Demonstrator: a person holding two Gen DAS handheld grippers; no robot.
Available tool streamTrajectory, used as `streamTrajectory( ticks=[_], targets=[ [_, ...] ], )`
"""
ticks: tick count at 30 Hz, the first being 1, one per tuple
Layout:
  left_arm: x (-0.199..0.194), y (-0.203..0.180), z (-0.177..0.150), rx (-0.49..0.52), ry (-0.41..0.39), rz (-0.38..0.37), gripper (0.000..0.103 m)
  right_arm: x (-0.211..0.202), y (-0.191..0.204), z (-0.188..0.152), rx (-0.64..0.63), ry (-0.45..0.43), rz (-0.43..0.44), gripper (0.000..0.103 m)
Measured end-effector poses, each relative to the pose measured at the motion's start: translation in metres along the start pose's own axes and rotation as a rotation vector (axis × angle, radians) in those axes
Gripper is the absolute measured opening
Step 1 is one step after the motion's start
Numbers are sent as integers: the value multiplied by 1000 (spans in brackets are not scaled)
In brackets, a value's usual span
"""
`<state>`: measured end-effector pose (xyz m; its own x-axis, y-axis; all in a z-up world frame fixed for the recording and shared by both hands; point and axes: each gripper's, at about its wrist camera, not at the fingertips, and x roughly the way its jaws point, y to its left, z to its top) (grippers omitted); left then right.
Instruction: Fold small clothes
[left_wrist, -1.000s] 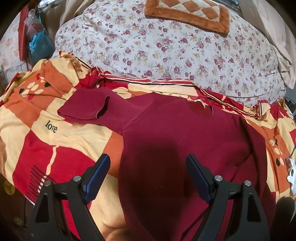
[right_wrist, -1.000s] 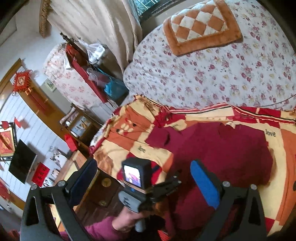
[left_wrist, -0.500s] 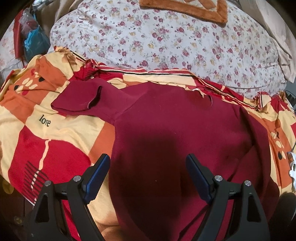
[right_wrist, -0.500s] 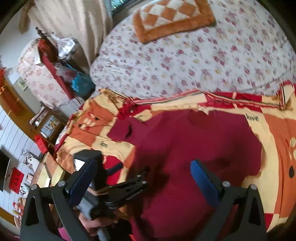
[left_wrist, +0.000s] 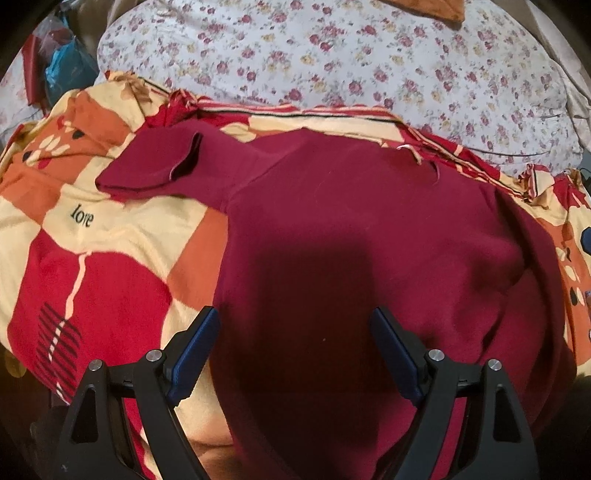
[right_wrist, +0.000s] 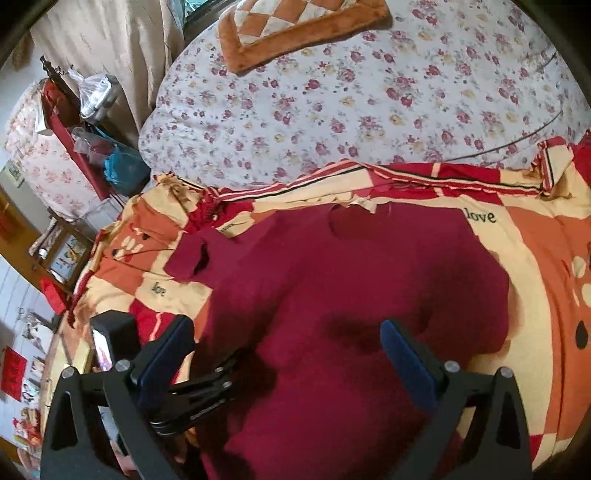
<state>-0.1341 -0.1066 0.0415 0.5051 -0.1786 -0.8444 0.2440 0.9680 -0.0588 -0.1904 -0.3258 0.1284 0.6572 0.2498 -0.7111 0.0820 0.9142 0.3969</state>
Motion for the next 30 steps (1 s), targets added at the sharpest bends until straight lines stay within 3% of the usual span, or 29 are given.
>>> streamTrajectory(
  ticks=[7, 22, 30],
  targets=[
    [1, 8, 3, -28, 5, -10, 66, 17, -1, -2, -22, 23, -20, 103],
    [-6, 18, 24, -75, -41, -1, 66, 51, -21, -3, -96, 2, -218, 103],
    [-3, 10, 26, -44, -45, 22, 66, 58, -28, -9, -86, 14, -201, 103]
  ],
)
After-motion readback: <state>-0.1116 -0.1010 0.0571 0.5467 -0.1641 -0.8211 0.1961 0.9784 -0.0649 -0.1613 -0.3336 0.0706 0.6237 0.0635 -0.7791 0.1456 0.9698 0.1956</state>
